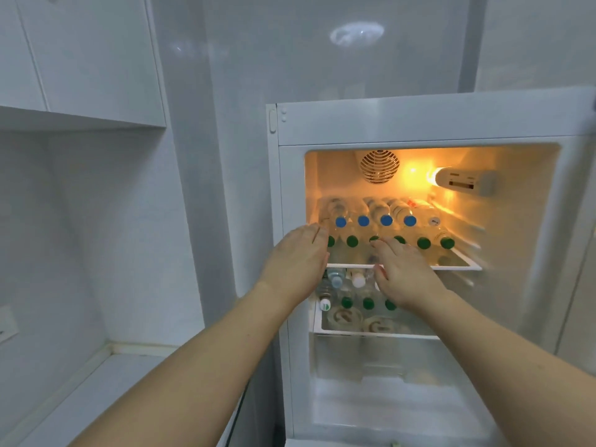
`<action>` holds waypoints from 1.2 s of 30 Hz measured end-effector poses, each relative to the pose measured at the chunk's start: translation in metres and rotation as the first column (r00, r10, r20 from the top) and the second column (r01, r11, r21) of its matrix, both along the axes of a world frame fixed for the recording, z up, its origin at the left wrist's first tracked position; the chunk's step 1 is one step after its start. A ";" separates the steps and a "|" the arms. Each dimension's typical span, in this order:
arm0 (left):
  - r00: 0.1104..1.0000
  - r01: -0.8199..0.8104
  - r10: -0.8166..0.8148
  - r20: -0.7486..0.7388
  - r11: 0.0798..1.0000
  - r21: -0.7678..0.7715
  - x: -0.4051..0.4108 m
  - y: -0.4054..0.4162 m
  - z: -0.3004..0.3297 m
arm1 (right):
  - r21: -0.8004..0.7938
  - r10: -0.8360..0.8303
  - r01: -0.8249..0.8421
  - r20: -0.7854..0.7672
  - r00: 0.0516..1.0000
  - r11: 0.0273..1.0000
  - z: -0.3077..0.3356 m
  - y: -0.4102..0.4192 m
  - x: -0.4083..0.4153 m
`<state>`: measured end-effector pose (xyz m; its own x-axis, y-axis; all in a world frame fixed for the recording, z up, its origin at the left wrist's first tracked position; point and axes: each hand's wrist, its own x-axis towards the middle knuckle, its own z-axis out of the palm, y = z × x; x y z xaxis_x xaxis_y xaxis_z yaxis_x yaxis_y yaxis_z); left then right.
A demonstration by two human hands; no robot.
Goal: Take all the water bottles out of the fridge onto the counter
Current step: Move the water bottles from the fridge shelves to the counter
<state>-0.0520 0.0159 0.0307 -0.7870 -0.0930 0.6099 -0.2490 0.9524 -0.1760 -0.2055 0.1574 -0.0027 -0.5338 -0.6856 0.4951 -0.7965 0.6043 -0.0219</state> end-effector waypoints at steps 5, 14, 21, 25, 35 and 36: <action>1.000 -0.002 0.001 0.025 1.000 0.018 -0.067 -0.016 -0.001 | -0.017 -0.084 0.085 0.044 0.995 0.996 0.009 -0.021 -0.050; 0.961 -0.202 0.218 0.169 0.974 -0.104 -0.154 -0.041 0.017 | -0.025 -0.147 0.146 -0.053 0.988 0.989 0.028 -0.049 -0.130; 0.936 -0.258 0.272 0.225 0.962 -0.088 -0.227 -0.066 0.013 | -0.003 -0.089 0.090 -0.171 0.981 0.996 0.019 -0.096 -0.186; 0.917 -0.323 0.343 0.204 0.938 -0.126 -0.255 -0.084 0.002 | 0.022 -0.047 0.051 -0.168 0.985 0.998 0.012 -0.117 -0.211; 0.923 -0.316 0.335 0.187 0.941 -0.124 -0.298 -0.106 -0.010 | 0.056 -0.068 0.076 -0.135 0.989 0.996 0.000 -0.141 -0.249; 0.925 -0.323 0.340 0.171 0.939 -0.119 -0.300 -0.106 -0.010 | 0.051 -0.061 0.069 -0.134 0.989 0.996 -0.001 -0.144 -0.251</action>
